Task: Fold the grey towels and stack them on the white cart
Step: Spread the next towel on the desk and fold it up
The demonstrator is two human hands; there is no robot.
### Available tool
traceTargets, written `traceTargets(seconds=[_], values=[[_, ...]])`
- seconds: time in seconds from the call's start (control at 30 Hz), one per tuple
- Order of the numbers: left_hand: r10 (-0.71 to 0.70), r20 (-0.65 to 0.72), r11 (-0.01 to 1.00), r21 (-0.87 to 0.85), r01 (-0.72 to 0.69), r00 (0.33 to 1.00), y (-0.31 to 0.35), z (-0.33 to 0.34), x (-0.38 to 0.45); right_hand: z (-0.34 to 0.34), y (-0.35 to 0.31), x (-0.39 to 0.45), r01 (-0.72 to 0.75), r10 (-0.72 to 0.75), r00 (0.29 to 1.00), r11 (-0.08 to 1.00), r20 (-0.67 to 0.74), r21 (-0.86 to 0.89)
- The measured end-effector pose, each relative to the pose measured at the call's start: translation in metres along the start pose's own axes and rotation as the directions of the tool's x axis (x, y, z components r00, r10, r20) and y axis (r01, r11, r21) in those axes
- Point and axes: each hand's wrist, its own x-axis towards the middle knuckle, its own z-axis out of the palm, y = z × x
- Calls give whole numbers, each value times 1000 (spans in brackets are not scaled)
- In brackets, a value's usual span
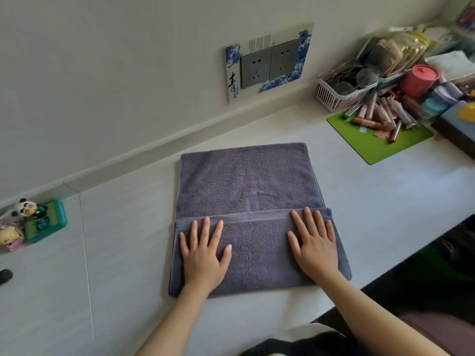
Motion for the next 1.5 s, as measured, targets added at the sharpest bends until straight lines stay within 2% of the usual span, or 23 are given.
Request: traceTargets(seconds=[0.1, 0.23, 0.4, 0.47, 0.53, 0.6, 0.67, 0.83, 1.0, 1.27, 1.4, 1.5], values=[[-51, 15, 999, 6, 51, 999, -2, -1, 2, 1, 13, 1, -35, 35, 999, 999, 8, 0], [-46, 31, 999, -3, 46, 998, -1, 0, -1, 1, 9, 1, -28, 28, 1000, 1000, 10, 1], [-93, -106, 988, -132, 78, 990, 3, -17, 27, -17, 5, 26, -29, 49, 984, 993, -173, 111], [-123, -158, 977, -194, 91, 980, 6, -31, 58, -27, 0, 56, 7, 29, 981, 983, -191, 185], [-177, -159, 928, -355, 111, 971, 8, -47, 90, -40, -4, 87, 40, 1, 991, 950, -132, 309], [-257, -79, 840, -510, 183, 963, 10, -59, 125, -55, -7, 121, -5, 7, 1000, 873, -2, 488], [-282, -36, 803, -555, 215, 959, 9, -67, 157, -65, -6, 154, -51, 29, 998, 835, 50, 547], [-258, -64, 812, -554, 181, 964, -2, -74, 220, -75, -4, 221, -25, 28, 1000, 852, 2, 524], [-258, 27, 825, -514, 235, 966, -7, -65, 253, -67, -8, 262, -82, 57, 996, 866, 65, 493], [-279, 68, 884, -371, 284, 958, -15, -68, 266, -63, -9, 284, -120, 70, 980, 953, 184, 278], [-275, 7, 861, -443, 249, 961, -16, -83, 250, -75, -10, 266, -112, 66, 990, 913, 128, 393], [-273, 10, 802, -550, 233, 962, -17, -90, 235, -87, -10, 248, -99, 67, 994, 862, 81, 497]])
